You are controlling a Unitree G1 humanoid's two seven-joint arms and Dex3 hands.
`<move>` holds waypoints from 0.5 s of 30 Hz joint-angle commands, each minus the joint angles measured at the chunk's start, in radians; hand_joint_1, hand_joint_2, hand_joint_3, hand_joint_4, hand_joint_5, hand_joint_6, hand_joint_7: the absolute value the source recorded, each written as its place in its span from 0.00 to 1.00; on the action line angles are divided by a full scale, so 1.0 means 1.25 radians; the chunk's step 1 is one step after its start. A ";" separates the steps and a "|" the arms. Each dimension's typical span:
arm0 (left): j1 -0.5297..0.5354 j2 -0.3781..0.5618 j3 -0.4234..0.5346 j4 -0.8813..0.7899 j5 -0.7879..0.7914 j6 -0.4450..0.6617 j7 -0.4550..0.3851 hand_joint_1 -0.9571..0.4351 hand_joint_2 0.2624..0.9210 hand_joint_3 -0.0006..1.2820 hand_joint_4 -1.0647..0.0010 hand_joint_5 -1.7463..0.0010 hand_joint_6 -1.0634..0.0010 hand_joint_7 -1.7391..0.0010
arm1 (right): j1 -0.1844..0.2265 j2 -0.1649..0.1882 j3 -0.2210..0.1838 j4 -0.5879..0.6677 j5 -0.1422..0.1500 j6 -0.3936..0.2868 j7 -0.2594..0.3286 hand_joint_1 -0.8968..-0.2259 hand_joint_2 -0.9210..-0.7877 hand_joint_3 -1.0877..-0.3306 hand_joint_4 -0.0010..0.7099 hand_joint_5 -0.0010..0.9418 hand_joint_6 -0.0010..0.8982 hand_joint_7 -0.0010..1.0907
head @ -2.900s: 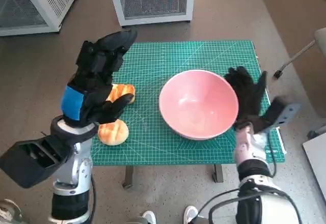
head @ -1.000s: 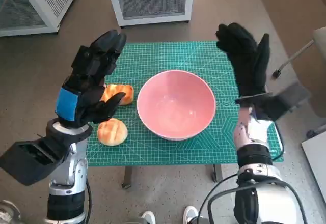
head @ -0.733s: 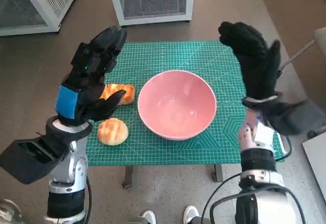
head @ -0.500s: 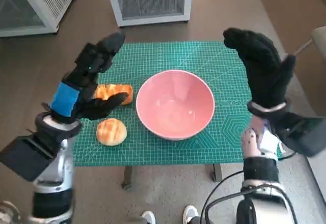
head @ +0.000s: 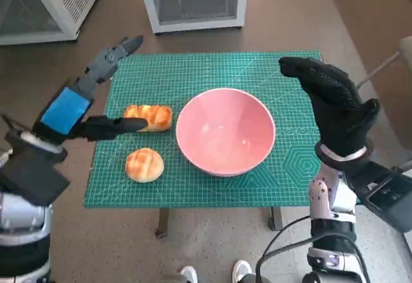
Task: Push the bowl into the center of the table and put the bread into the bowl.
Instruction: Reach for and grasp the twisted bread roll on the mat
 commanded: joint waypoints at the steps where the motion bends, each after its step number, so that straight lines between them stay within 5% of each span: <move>1: -0.049 0.033 -0.042 0.054 0.074 0.027 -0.006 0.55 0.75 0.00 0.95 1.00 0.85 0.89 | 0.028 -0.005 0.008 -0.022 0.014 0.020 0.002 0.54 0.00 0.74 0.52 0.01 0.12 0.54; 15: -0.208 0.043 -0.190 0.263 0.223 0.163 -0.080 0.64 0.73 0.00 0.95 1.00 0.80 0.95 | 0.063 -0.007 0.023 -0.121 0.025 0.064 -0.020 0.55 0.00 0.76 0.51 0.01 0.14 0.54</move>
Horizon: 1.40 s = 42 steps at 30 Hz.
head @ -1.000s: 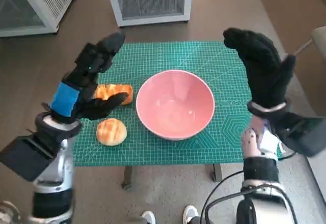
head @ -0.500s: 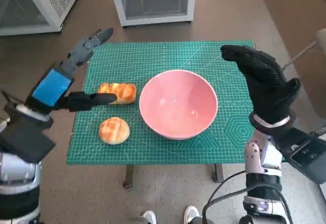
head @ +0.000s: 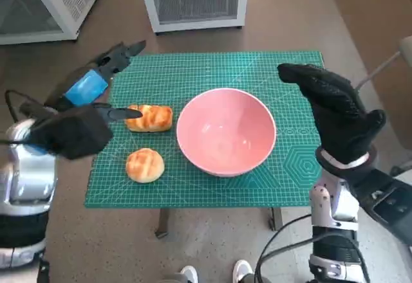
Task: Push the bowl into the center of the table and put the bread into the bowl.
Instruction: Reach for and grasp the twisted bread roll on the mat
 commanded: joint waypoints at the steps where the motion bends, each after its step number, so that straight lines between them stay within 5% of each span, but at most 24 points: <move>1: -0.068 -0.002 -0.046 0.095 0.037 0.014 -0.022 0.65 0.74 0.00 0.95 1.00 0.80 0.96 | 0.026 -0.003 0.007 -0.029 0.003 0.021 -0.011 0.55 0.00 0.76 0.51 0.01 0.14 0.54; 24: -0.306 -0.136 -0.247 0.629 0.192 -0.029 0.020 0.64 0.75 0.01 0.92 1.00 0.77 0.98 | 0.045 -0.007 0.003 -0.048 -0.005 0.002 -0.029 0.56 0.00 0.76 0.51 0.00 0.13 0.53; 42: -0.367 -0.233 -0.329 0.890 0.249 -0.056 0.076 0.59 0.75 0.00 0.92 1.00 0.75 0.98 | 0.059 -0.005 0.016 -0.067 -0.014 0.012 -0.053 0.56 0.00 0.76 0.50 0.00 0.12 0.55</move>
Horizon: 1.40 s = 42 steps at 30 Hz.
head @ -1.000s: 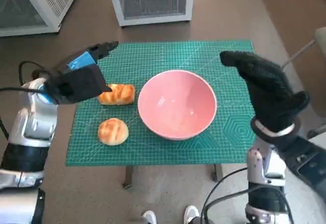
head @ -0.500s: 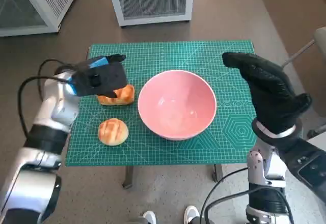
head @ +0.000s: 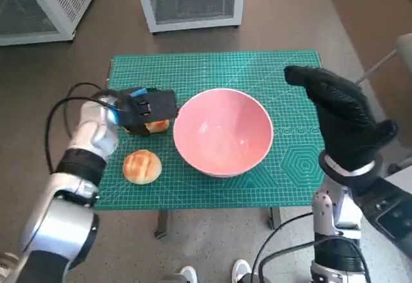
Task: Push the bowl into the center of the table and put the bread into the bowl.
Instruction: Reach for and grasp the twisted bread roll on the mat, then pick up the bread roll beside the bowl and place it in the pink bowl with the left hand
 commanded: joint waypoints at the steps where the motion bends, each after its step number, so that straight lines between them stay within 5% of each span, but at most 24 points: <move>1: -0.020 -0.018 -0.014 0.043 0.014 -0.012 0.025 0.60 0.75 0.00 0.91 0.99 0.73 0.98 | 0.021 -0.001 0.005 -0.004 -0.010 0.008 -0.008 0.56 0.00 0.76 0.50 0.00 0.12 0.55; 8: 0.003 -0.030 -0.023 0.074 0.020 -0.035 0.103 0.66 0.80 0.01 0.77 0.98 0.60 0.96 | 0.025 -0.001 0.010 -0.007 -0.009 0.004 -0.006 0.56 0.00 0.76 0.50 0.00 0.11 0.56; 13: 0.030 -0.030 -0.034 0.086 0.030 -0.066 0.177 0.68 0.86 0.02 0.44 0.92 0.44 0.93 | 0.028 -0.001 0.011 -0.009 -0.006 0.003 -0.004 0.55 0.00 0.75 0.50 0.00 0.10 0.56; 15: 0.037 -0.027 -0.044 0.093 0.039 -0.080 0.204 0.68 0.91 0.02 0.39 0.80 0.39 0.91 | 0.030 -0.002 0.011 -0.010 -0.005 0.003 -0.005 0.55 0.00 0.74 0.50 0.00 0.10 0.56; 17: 0.043 -0.024 -0.054 0.099 0.050 -0.093 0.229 0.69 0.96 0.07 0.38 0.48 0.46 0.57 | 0.031 -0.002 0.011 -0.010 -0.003 0.004 -0.004 0.55 0.00 0.74 0.50 0.00 0.10 0.56; 20: 0.047 -0.020 -0.062 0.104 0.059 -0.109 0.253 0.69 0.99 0.07 0.39 0.32 0.43 0.45 | 0.032 -0.002 0.012 -0.010 0.000 0.007 -0.003 0.55 0.00 0.74 0.50 0.00 0.10 0.57; 23: 0.048 -0.012 -0.067 0.103 0.064 -0.123 0.276 0.69 1.00 0.08 0.43 0.23 0.38 0.45 | 0.034 -0.002 0.013 -0.011 0.006 0.013 0.000 0.55 0.00 0.74 0.50 0.00 0.10 0.57; 42: 0.012 0.043 0.011 -0.038 0.012 -0.135 0.280 0.69 1.00 0.08 0.44 0.24 0.39 0.38 | 0.041 -0.003 0.017 -0.018 0.015 0.035 0.008 0.58 0.00 0.75 0.51 0.00 0.09 0.58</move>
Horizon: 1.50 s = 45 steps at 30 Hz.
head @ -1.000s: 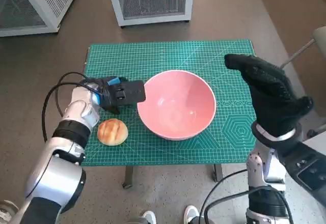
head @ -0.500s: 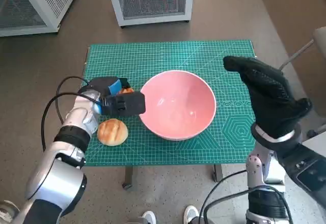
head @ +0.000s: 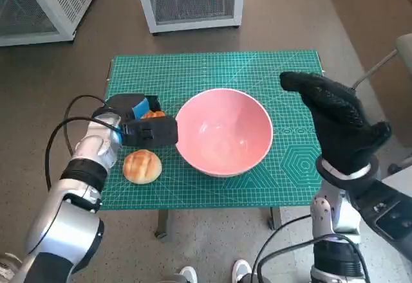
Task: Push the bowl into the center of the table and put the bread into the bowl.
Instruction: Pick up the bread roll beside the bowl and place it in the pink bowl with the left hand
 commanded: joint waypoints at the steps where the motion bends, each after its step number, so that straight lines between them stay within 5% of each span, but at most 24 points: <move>1: -0.012 0.026 0.039 -0.129 -0.023 0.014 -0.002 0.69 1.00 0.08 0.43 0.24 0.39 0.38 | 0.018 -0.003 0.003 0.004 0.006 0.010 0.010 0.58 0.00 0.75 0.50 0.00 0.09 0.58; 11: 0.136 0.074 0.122 -0.613 -0.020 0.045 -0.007 0.69 1.00 0.06 0.38 0.32 0.40 0.33 | 0.011 0.001 0.006 0.021 0.012 0.014 0.019 0.58 0.00 0.75 0.50 0.00 0.10 0.58; 19: 0.224 0.068 0.143 -0.827 -0.011 0.015 -0.005 0.69 1.00 0.03 0.32 0.37 0.39 0.33 | 0.018 0.003 0.011 0.017 0.015 0.018 0.023 0.58 0.00 0.75 0.50 0.00 0.11 0.59; 32: 0.300 0.019 0.117 -0.956 -0.011 0.006 -0.065 0.69 1.00 0.05 0.31 0.38 0.44 0.30 | 0.028 -0.002 0.013 0.002 0.019 0.032 0.028 0.59 0.00 0.74 0.51 0.00 0.10 0.59; 45: 0.323 -0.026 0.082 -0.910 -0.007 -0.055 -0.094 0.69 1.00 0.06 0.35 0.34 0.44 0.31 | 0.040 -0.005 0.014 -0.009 0.010 0.033 0.023 0.58 0.00 0.74 0.52 0.01 0.09 0.59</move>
